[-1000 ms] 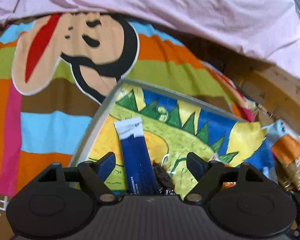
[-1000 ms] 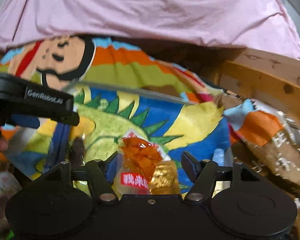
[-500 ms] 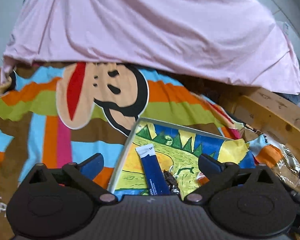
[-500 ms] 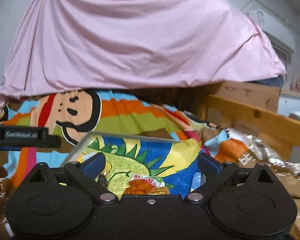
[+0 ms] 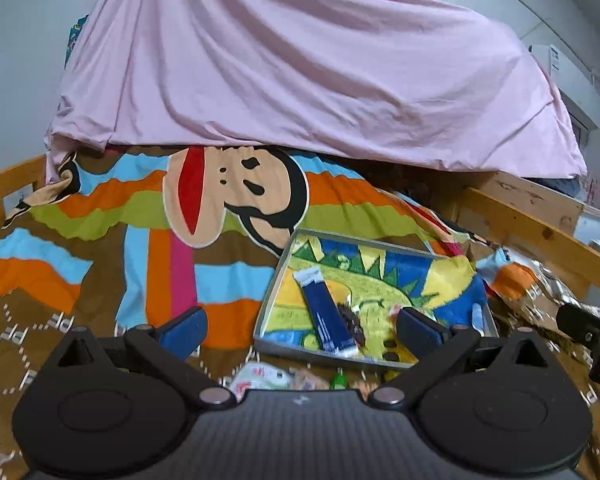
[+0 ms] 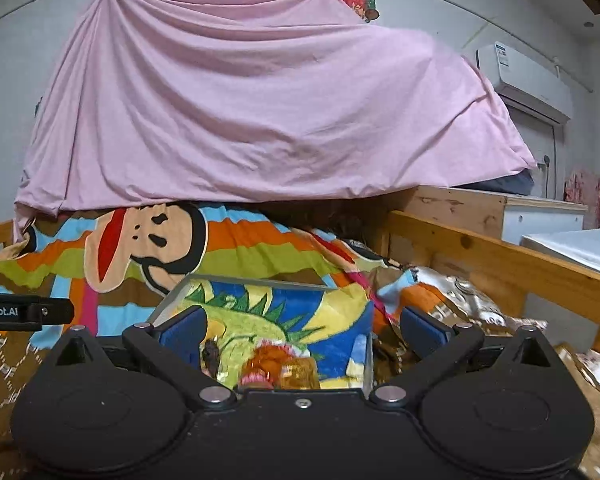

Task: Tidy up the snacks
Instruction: 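Withdraw both tools from the tray back over the remaining snacks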

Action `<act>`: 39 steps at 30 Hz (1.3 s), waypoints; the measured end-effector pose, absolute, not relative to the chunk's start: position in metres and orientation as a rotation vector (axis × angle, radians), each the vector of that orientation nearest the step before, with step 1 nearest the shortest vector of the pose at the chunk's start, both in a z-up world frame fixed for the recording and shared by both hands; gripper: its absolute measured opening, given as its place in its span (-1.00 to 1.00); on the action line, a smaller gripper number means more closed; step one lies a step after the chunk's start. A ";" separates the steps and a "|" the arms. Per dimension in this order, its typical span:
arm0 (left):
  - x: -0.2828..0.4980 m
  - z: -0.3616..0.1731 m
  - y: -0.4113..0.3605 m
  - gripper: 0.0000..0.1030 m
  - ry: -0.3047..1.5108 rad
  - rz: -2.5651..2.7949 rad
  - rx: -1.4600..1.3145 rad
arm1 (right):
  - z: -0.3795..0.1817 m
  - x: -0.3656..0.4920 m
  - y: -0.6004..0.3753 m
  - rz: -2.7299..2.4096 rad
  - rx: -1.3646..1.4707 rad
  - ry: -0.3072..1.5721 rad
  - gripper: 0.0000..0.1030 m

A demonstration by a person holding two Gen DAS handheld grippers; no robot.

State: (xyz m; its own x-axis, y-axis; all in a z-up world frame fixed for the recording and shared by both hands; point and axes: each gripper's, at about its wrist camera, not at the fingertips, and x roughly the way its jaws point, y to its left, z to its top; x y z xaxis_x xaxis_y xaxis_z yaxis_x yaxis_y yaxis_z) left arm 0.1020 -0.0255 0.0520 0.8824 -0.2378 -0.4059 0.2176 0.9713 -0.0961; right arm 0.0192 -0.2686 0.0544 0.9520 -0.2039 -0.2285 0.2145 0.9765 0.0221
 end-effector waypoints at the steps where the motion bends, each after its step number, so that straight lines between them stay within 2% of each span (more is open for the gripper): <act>1: 0.096 0.051 -0.024 0.99 0.436 -0.239 -0.047 | 0.054 0.014 -0.267 -0.210 0.046 0.233 0.98; 11: 0.050 0.034 -0.013 0.99 0.489 -0.240 0.012 | 0.040 -0.036 -0.244 -0.169 0.000 0.287 0.98; 20: 0.026 0.016 -0.004 0.99 0.591 -0.205 0.041 | 0.019 -0.060 -0.238 -0.159 0.063 0.431 0.99; 39: 0.022 0.000 -0.021 0.99 0.674 -0.179 0.185 | -0.005 -0.054 -0.236 -0.187 0.060 0.584 0.99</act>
State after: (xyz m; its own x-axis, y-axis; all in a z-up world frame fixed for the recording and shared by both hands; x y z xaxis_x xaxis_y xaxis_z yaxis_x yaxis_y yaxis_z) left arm 0.0221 -0.0209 0.0003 0.7675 -0.1039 -0.6325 0.2233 0.9683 0.1120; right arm -0.0540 -0.2363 -0.0047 0.8180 -0.1581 -0.5531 0.1922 0.9814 0.0036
